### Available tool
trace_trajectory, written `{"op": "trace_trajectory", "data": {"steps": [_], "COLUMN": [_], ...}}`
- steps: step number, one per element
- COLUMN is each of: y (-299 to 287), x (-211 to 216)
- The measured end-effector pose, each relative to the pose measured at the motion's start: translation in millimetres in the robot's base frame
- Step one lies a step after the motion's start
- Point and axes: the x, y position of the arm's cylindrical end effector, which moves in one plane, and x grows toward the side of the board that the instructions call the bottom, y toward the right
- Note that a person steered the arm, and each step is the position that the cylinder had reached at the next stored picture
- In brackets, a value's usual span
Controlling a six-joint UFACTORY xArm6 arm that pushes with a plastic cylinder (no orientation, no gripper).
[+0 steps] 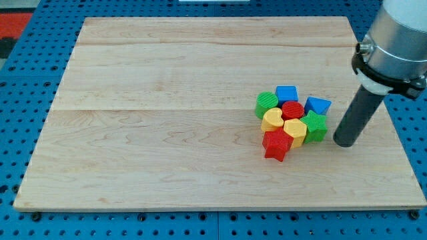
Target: Push the green blocks towards the center of the board
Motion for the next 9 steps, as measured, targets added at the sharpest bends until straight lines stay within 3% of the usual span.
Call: {"op": "trace_trajectory", "data": {"steps": [2,7,9], "y": [-24.2,-187.7,-212.9], "x": [-7.8,-105.4,-116.8]}}
